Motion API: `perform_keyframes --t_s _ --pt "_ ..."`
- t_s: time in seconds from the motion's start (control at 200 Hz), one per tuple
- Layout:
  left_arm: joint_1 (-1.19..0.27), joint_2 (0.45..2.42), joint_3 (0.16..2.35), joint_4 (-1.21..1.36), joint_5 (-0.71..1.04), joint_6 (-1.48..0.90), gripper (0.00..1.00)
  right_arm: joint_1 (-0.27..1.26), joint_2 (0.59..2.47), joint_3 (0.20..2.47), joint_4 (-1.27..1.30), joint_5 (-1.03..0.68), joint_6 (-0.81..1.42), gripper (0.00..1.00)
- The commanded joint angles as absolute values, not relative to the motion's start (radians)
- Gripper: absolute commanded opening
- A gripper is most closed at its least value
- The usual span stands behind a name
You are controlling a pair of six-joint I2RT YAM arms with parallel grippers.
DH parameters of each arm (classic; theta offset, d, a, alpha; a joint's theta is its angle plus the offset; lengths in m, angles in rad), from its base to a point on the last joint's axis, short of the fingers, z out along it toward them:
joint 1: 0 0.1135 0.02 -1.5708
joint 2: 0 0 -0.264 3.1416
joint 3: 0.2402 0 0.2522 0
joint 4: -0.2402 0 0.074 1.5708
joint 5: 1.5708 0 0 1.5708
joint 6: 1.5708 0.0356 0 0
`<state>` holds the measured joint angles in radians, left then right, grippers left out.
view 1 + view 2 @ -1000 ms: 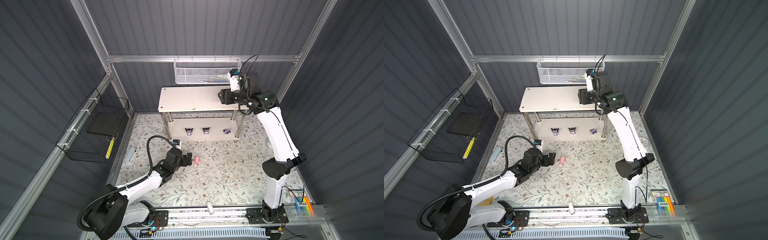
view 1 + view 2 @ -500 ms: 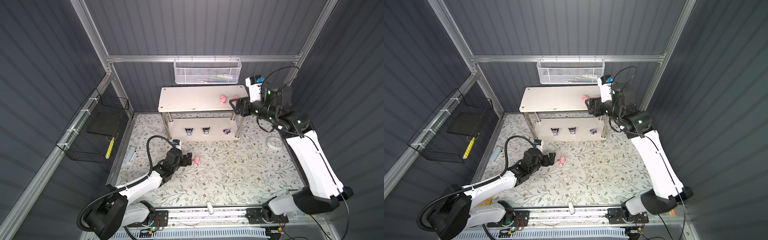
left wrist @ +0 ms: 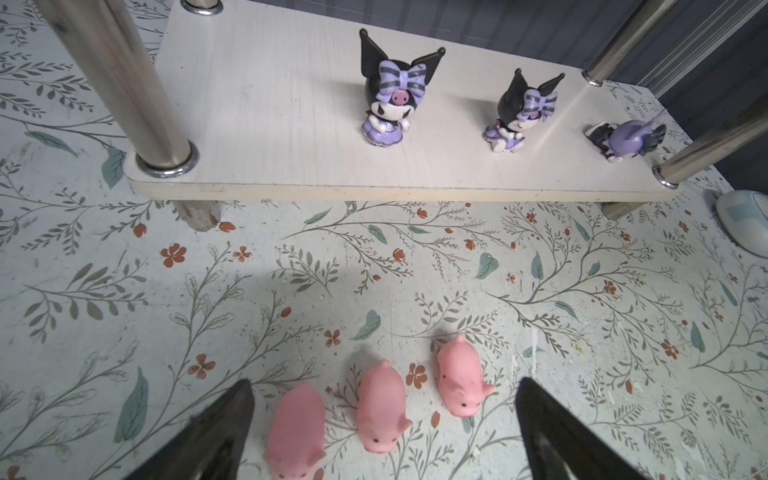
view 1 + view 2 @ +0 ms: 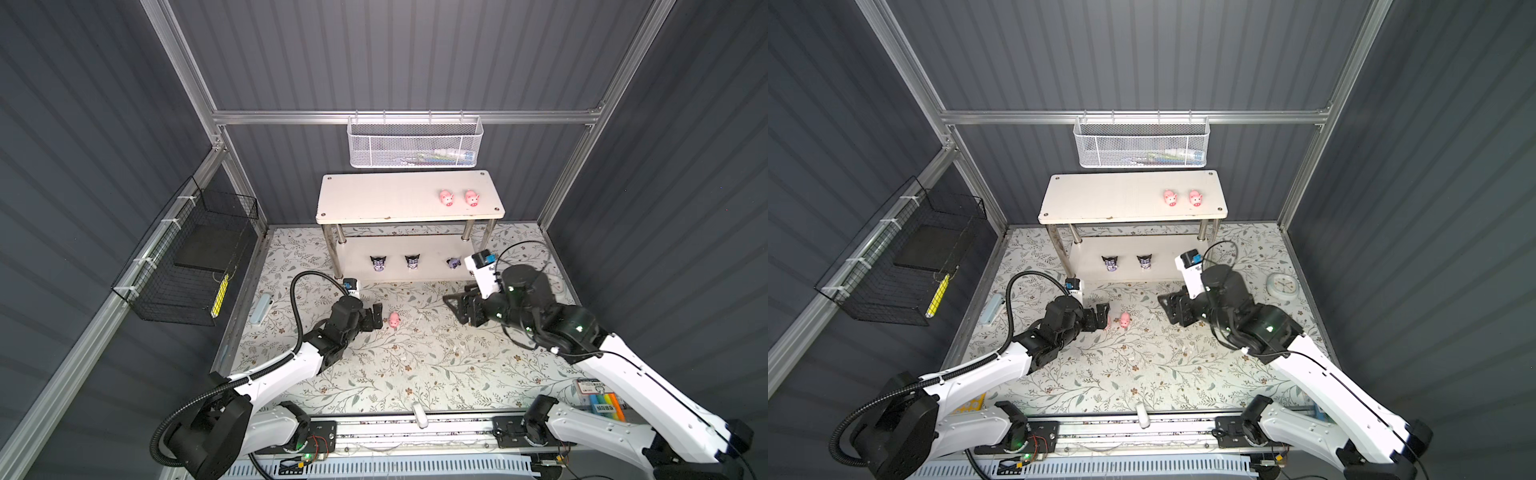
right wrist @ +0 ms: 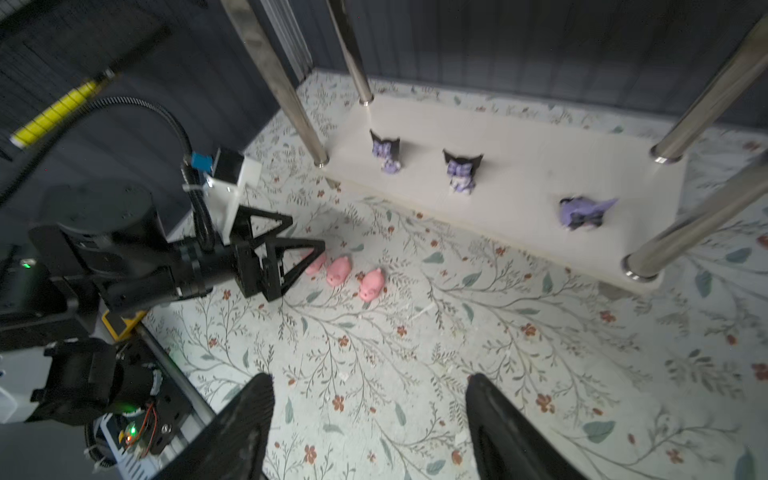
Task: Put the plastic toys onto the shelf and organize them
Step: 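Draw the right gripper back and swing it down toward the table pigs, then lower the open right gripper around the pink pig nearest the left gripper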
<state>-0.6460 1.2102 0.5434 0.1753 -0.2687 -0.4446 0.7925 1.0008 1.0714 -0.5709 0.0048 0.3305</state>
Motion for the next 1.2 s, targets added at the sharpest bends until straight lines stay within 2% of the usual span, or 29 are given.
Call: perform_keyframes --t_s 0.0,0.34,0.745,1.196 --pt "-0.64 1.211 0.582 0.16 -0.291 -0.477 0.98 0.862 1.055 0.997 -0.45 0.043 0.442 0.76" --pt "-0.64 1.187 0.576 0.127 -0.288 -0.476 0.99 0.933 1.315 0.975 -0.293 0.033 0.563 0.79" --pt "-0.642 1.253 0.572 0.17 -0.18 -0.48 0.98 0.916 1.424 0.971 -0.246 0.06 0.619 0.8" --pt "-0.64 1.159 0.533 0.125 -0.324 -0.535 0.99 0.914 1.645 1.042 -0.214 0.062 0.646 0.78"
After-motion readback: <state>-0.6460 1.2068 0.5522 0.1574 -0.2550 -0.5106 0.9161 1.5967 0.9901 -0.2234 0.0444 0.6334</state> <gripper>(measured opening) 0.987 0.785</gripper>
